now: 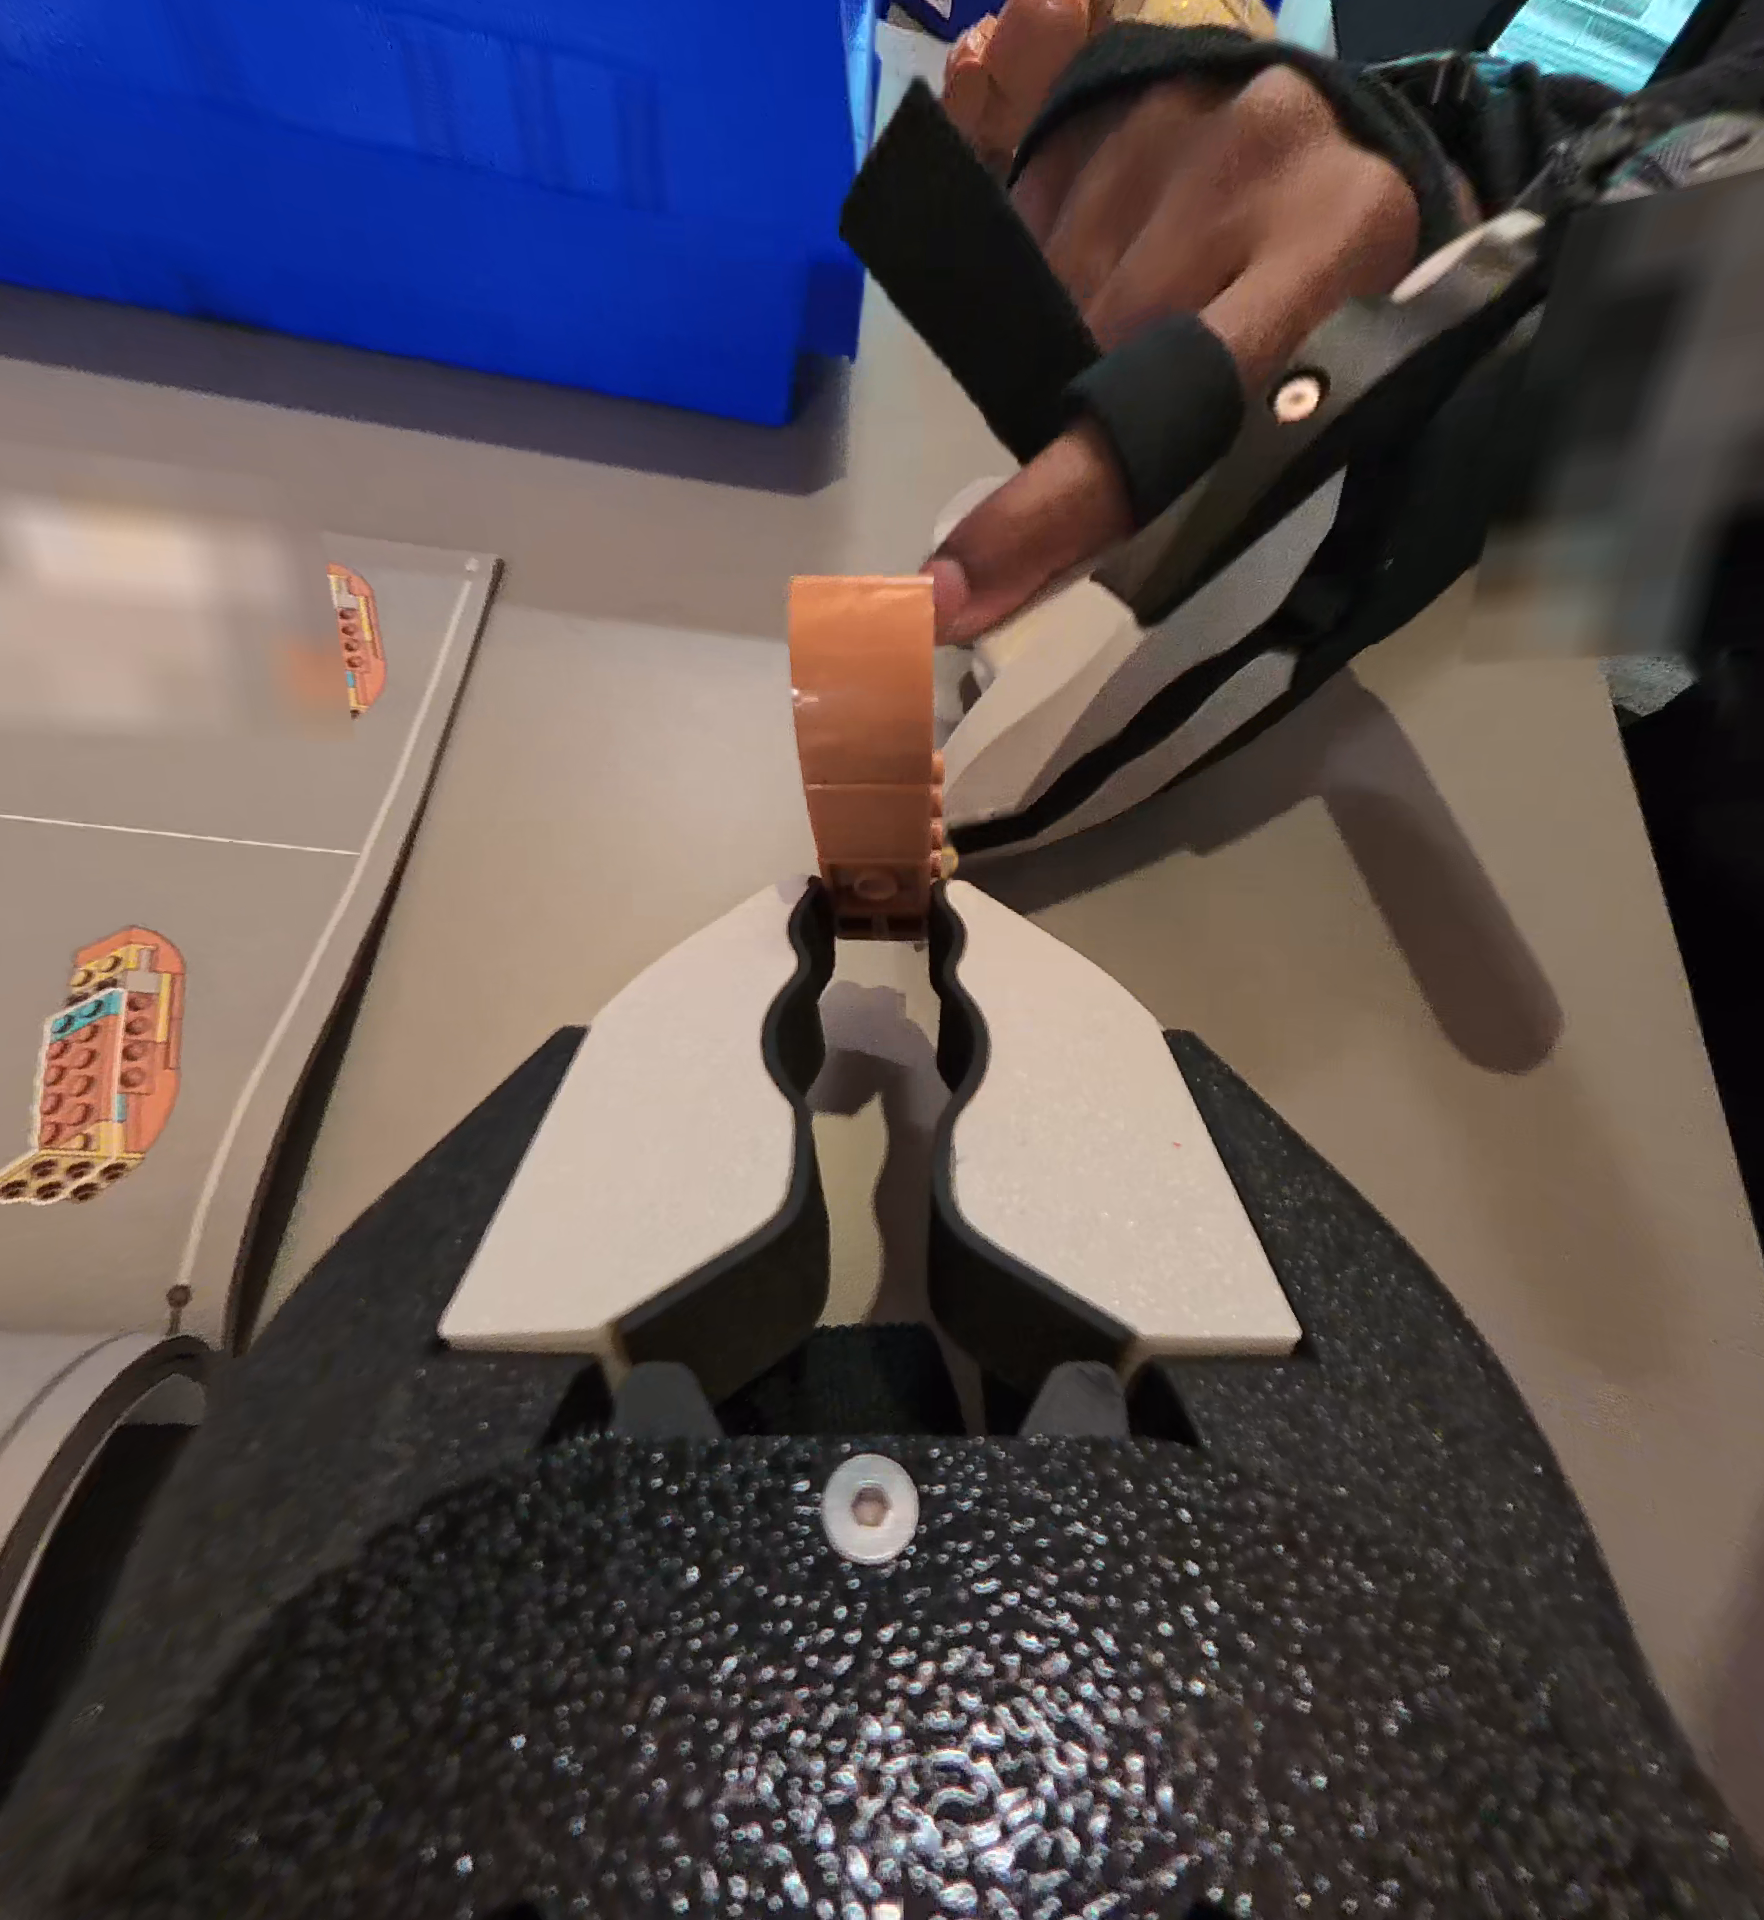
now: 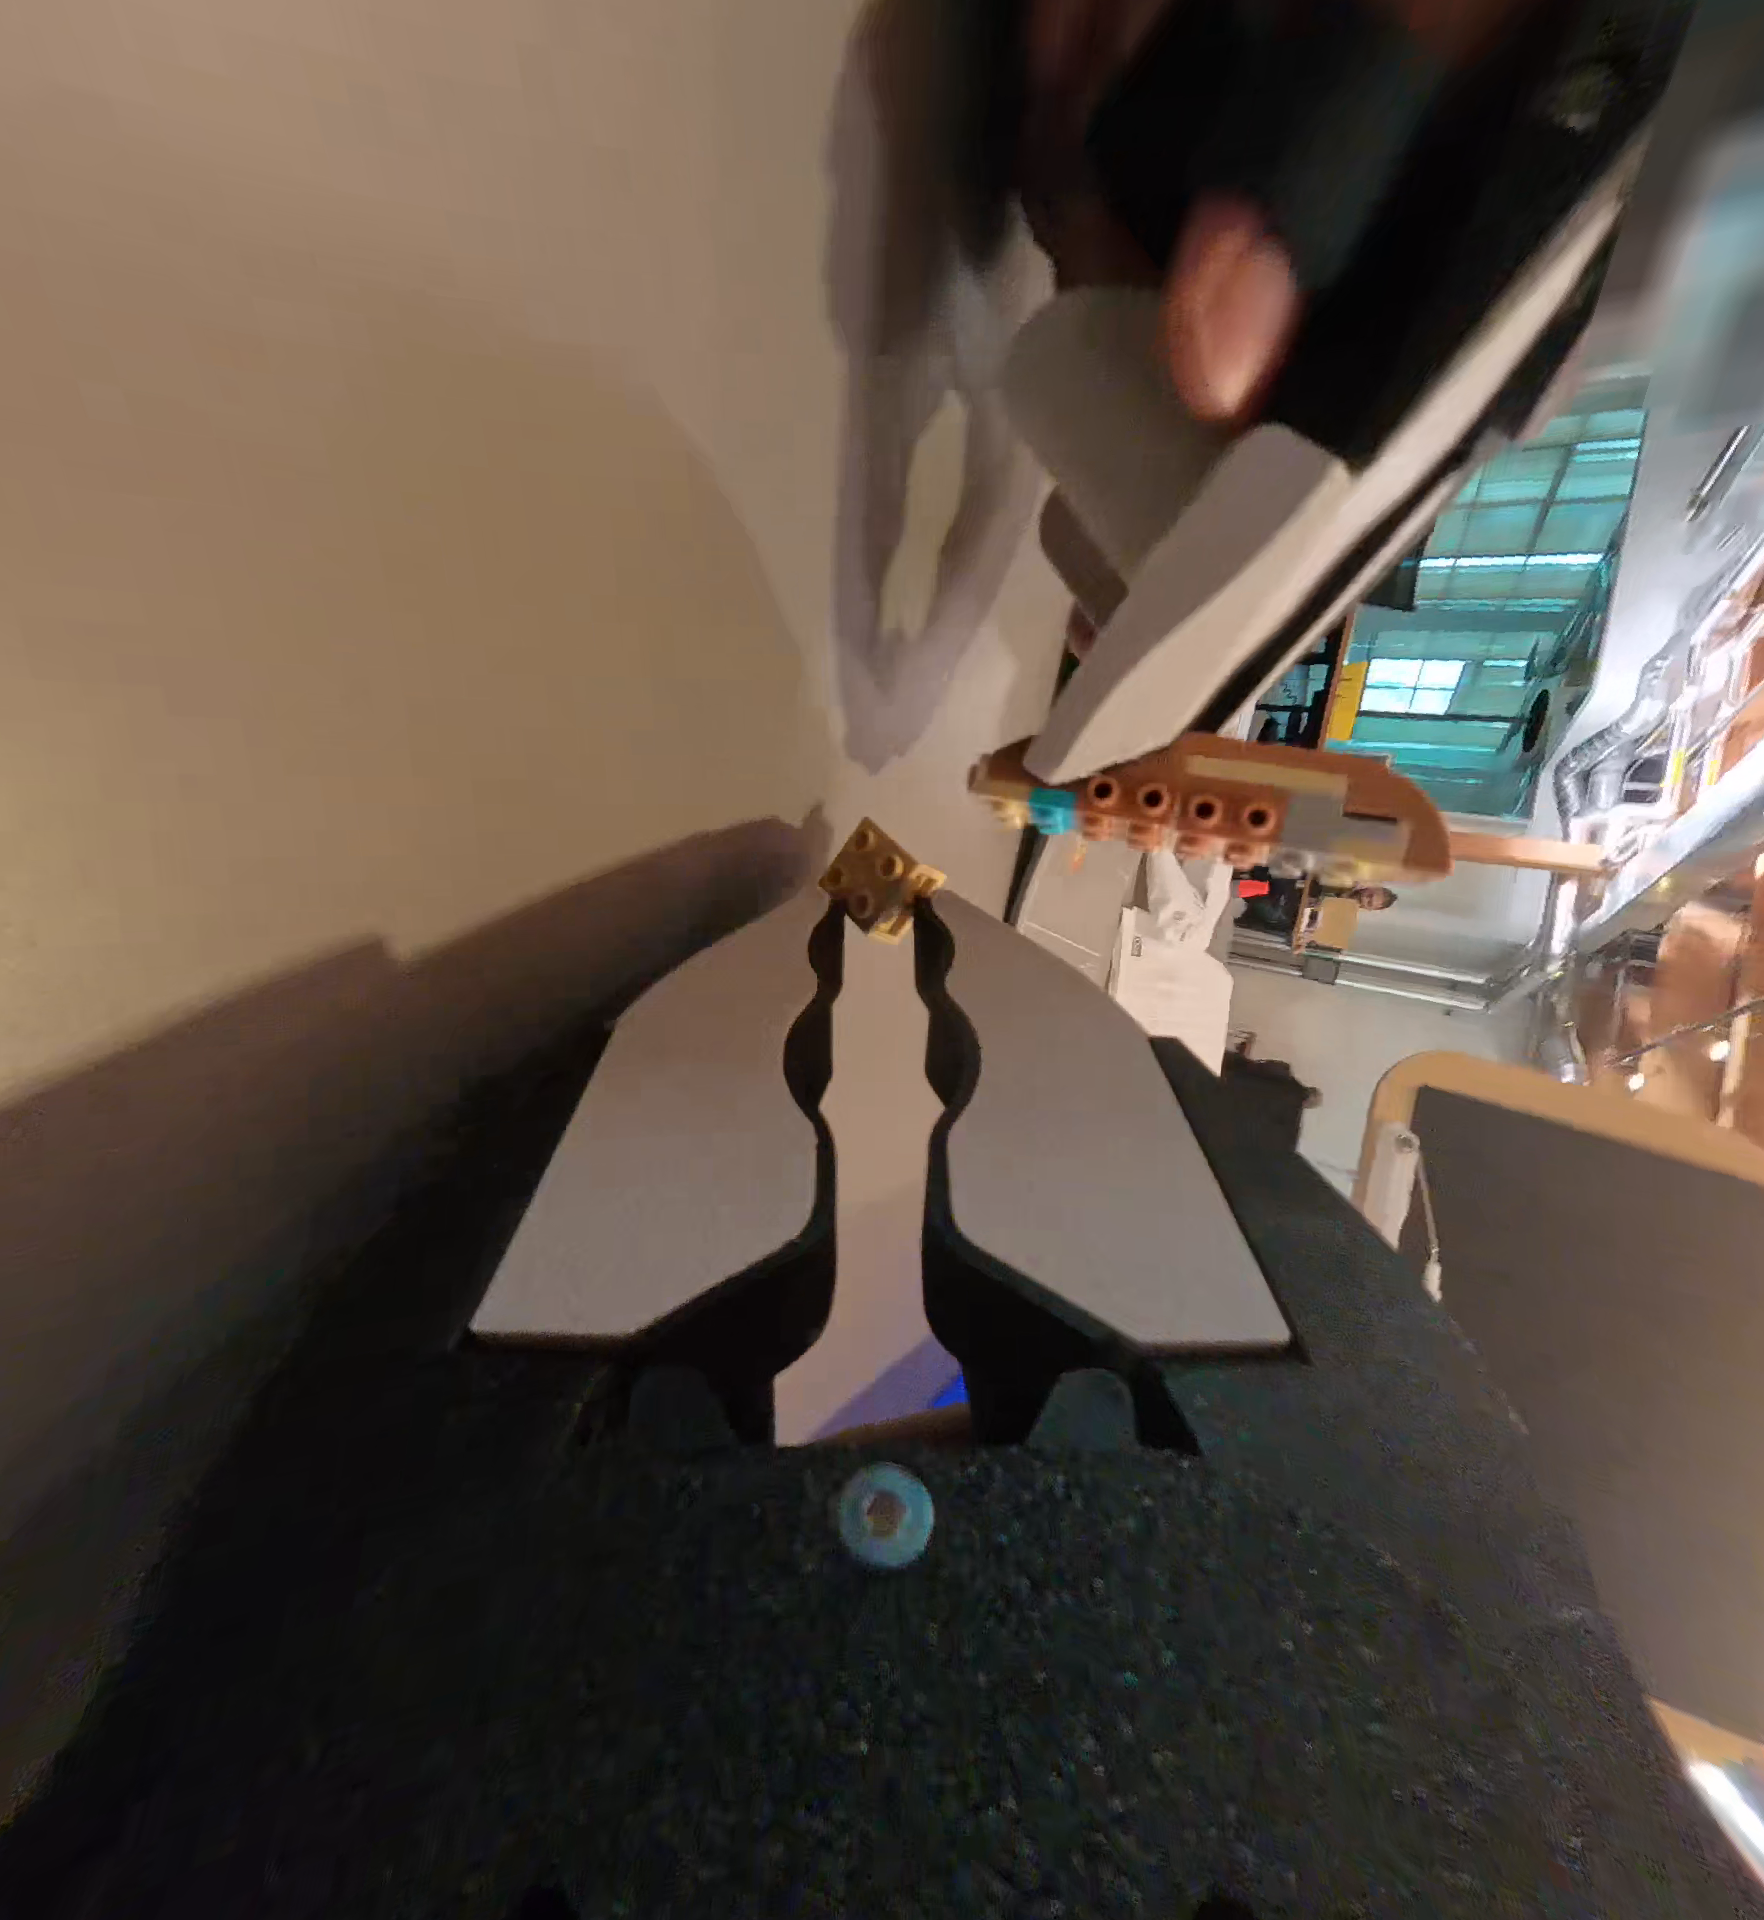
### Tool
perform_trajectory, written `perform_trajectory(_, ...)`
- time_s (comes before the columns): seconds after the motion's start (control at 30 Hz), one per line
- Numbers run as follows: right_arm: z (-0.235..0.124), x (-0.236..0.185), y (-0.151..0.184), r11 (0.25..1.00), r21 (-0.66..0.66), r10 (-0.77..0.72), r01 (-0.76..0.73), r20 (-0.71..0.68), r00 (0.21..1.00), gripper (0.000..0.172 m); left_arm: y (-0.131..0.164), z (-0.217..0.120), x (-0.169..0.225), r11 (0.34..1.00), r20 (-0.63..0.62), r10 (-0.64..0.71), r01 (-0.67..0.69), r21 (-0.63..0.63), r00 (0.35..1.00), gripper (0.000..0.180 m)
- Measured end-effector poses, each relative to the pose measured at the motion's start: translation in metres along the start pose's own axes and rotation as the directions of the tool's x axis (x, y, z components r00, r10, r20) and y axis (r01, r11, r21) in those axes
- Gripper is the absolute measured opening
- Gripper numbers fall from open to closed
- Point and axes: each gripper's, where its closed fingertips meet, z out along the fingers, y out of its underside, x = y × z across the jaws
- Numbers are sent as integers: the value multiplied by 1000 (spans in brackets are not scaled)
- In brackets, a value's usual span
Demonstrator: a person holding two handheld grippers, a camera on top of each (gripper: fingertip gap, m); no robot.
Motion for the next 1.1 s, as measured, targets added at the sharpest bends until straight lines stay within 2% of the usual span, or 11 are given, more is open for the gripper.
perform_trajectory(0.07,-1,-3,-5,999,15,-35,35,-1,999,13,2,2,1,1000,6,11,-11,-14,1000,17)
perform_trajectory(0.2,-9,-7,-16,997,75,-7,3,58,998,14,4,3,2,999,14,22,-22,-31,1000,17)
perform_trajectory(0.33,-14,-4,-22,992,112,48,-57,83,995,17,7,6,6,998,-3,19,-19,-53,1000,17)
perform_trajectory(0.47,-13,-12,-16,984,72,147,-161,167,975,18,12,7,8,997,-12,2,-3,-83,1000,17)
perform_trajectory(0.57,-12,-18,-14,913,-3,390,-407,296,872,18,19,7,12,992,-39,-7,2,-123,999,17)
perform_trajectory(0.67,-13,-16,-19,749,-102,641,-654,361,678,18,25,6,16,987,-66,1,-11,-157,998,17)
perform_trajectory(0.73,-16,-17,-22,652,-164,735,-741,376,564,17,26,6,17,986,-76,-4,-9,-166,997,17)
perform_trajectory(0.8,-17,-23,-26,589,-216,783,-779,391,483,17,28,5,21,984,-108,-20,0,-180,994,17)
perform_trajectory(0.97,-12,-27,-25,535,-257,826,-805,359,434,16,31,5,32,978,-162,-63,29,-207,985,17)
perform_trajectory(1.1,-10,-27,-28,512,-240,830,-825,385,403,19,29,7,30,980,-134,-44,16,-200,990,17)
